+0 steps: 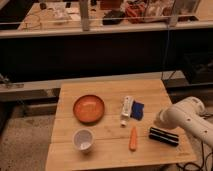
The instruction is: Push the eraser across the table
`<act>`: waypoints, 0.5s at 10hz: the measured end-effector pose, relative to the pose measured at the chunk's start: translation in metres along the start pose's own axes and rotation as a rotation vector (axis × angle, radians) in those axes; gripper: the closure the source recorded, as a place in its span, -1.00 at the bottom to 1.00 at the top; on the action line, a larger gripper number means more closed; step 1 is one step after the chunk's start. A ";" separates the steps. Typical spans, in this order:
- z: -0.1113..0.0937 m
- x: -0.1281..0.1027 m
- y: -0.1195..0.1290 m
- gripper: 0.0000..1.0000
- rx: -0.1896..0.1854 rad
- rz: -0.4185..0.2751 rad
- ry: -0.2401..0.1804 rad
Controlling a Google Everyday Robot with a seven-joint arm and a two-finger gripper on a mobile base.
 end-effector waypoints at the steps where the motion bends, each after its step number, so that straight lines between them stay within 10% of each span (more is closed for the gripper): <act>1: 0.006 0.000 0.005 0.72 -0.017 -0.004 -0.004; 5: 0.032 0.005 0.040 1.00 -0.099 0.010 -0.026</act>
